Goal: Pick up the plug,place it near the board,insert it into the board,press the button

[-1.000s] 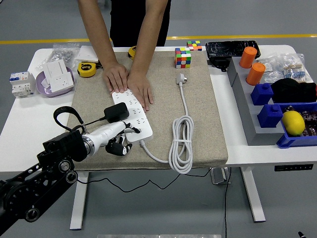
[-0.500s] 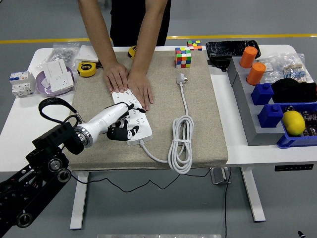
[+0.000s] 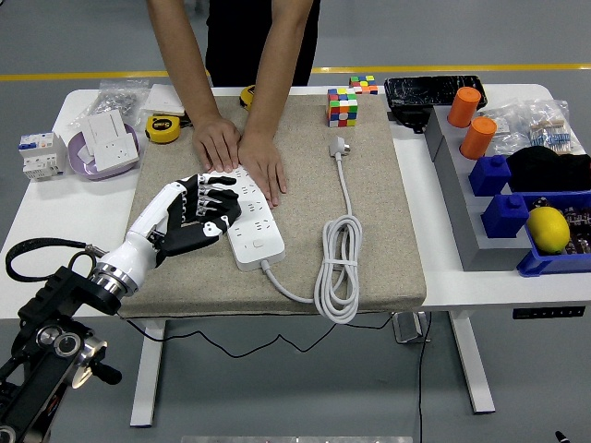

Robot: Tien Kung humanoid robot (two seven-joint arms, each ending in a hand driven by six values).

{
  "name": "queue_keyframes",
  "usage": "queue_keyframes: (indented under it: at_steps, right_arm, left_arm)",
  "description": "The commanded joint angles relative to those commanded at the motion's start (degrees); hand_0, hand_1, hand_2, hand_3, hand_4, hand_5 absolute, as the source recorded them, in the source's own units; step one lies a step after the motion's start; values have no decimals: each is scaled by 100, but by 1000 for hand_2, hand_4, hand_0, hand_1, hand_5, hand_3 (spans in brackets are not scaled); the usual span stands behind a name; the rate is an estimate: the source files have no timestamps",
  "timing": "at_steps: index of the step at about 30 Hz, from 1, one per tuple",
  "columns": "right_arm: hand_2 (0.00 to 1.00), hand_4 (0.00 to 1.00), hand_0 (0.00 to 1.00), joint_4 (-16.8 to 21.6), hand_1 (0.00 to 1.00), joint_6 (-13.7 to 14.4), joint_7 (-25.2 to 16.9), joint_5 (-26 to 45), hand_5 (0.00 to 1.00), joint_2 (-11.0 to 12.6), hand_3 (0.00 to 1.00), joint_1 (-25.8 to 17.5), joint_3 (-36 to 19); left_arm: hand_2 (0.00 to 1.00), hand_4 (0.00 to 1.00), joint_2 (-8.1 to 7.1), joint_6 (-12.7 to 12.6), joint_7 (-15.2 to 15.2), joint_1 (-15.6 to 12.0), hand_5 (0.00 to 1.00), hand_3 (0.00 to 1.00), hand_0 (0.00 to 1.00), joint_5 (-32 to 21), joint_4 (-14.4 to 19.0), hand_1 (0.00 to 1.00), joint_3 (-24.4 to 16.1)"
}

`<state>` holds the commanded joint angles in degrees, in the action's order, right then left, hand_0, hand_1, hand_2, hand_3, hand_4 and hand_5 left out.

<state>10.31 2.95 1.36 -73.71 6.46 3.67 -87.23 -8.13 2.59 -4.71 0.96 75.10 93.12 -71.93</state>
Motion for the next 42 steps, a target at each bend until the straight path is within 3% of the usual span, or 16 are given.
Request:
queue_keyframes:
  at_steps: [3,5,6,11,12,17,18,22,26,42]
  right_arm:
    - [747,998,832,0,763,-2,3,4,912,-4,769,8,25]
    - [747,998,832,0,763,-4,1,30,912,3,769,11,74]
    - [747,998,833,0,763,-5,8,20,913,9,769,12,76]
    - [747,998,833,0,763,-5,15,5,913,34,769,16,88]
    - [747,998,834,0,763,-7,15,5,913,35,769,14,95]
    - [747,998,834,0,763,-12,22,-7,913,31,769,3,111]
    - [747,998,834,0,763,-13,24,-8,912,31,768,4,114]
    - [747,998,834,0,763,-9,33,29,912,42,768,26,148]
    - [747,998,835,0,763,-7,45,50,912,49,769,47,172]
    - [747,998,835,0,763,-13,23,75,913,45,769,33,213]
  left_arm:
    - [899,828,29,-4,37,-14,245,998,799,-451,-27,905,44]
    - [899,828,39,47,4,11,245,998,799,-454,-51,905,66]
    - [502,789,42,117,-45,27,243,947,302,-341,-60,393,59]
    - [502,789,-51,147,-209,91,243,947,302,546,-90,393,48]
    - [156,510,-76,148,-241,110,112,647,172,759,-104,45,22]
    - [156,510,-286,539,-592,367,112,647,172,1946,-234,45,-21]
    - [144,444,-326,655,-640,429,2,639,145,2207,-253,20,27]
    - [144,444,-457,1021,-802,704,2,639,145,3032,-367,20,347]
    - [149,441,-510,1376,-834,898,2,651,144,3199,-613,15,618]
    - [154,461,-452,1467,-1014,1155,2,677,145,3426,-1077,18,817]
